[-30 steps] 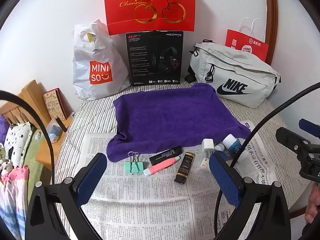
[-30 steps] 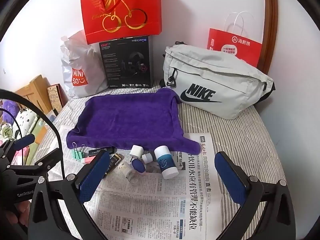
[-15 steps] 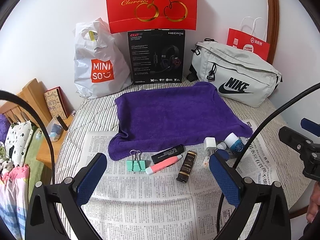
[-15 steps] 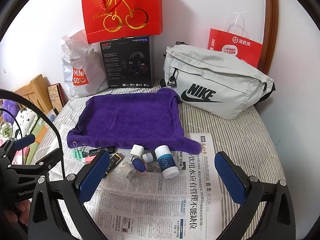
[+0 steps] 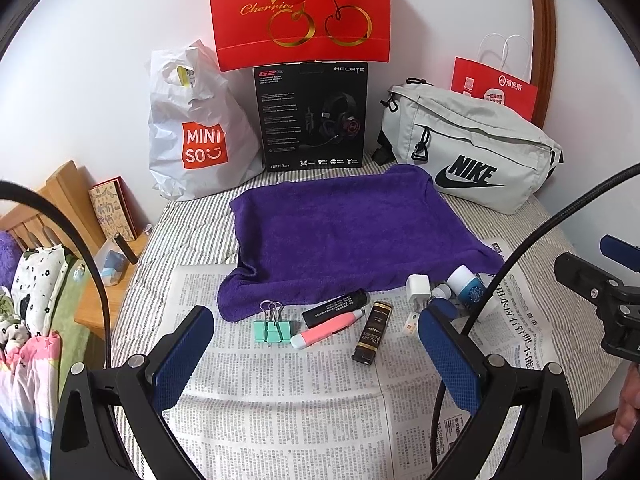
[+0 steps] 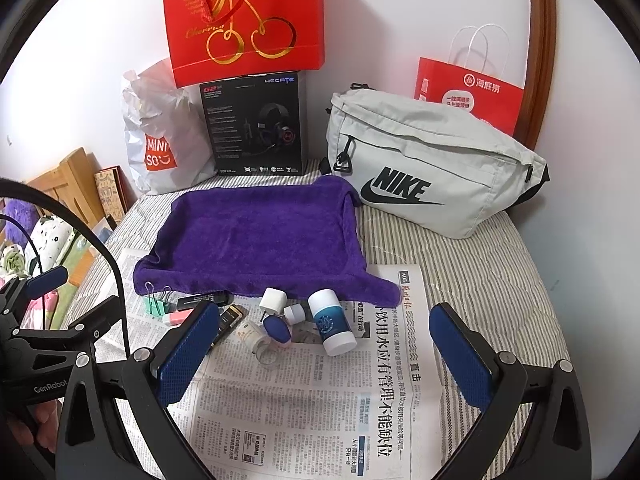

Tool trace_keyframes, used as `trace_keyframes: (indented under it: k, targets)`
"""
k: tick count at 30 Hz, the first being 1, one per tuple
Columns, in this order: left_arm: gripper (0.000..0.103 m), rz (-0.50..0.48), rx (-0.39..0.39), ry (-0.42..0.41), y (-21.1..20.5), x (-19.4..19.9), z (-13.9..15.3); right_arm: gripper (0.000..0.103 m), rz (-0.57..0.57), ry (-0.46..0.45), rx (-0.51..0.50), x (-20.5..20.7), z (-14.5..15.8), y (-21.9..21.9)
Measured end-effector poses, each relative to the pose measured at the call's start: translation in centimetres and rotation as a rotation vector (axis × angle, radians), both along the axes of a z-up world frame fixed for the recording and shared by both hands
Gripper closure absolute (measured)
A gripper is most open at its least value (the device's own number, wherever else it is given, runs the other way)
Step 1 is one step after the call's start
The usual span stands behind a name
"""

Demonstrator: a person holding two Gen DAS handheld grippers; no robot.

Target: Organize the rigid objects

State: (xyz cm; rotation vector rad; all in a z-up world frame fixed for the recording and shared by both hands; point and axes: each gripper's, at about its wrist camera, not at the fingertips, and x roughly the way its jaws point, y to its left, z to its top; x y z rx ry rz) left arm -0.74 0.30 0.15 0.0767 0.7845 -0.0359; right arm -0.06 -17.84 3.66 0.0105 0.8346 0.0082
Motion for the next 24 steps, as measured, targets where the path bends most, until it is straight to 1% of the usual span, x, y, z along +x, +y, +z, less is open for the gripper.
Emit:
trace_keyframes:
  k: [24]
  targets:
    - [0.0,0.01,-0.001,0.007,0.46,0.08,0.27,0.0,0.003,0.004,-0.006,-0.05,0.04,0.15]
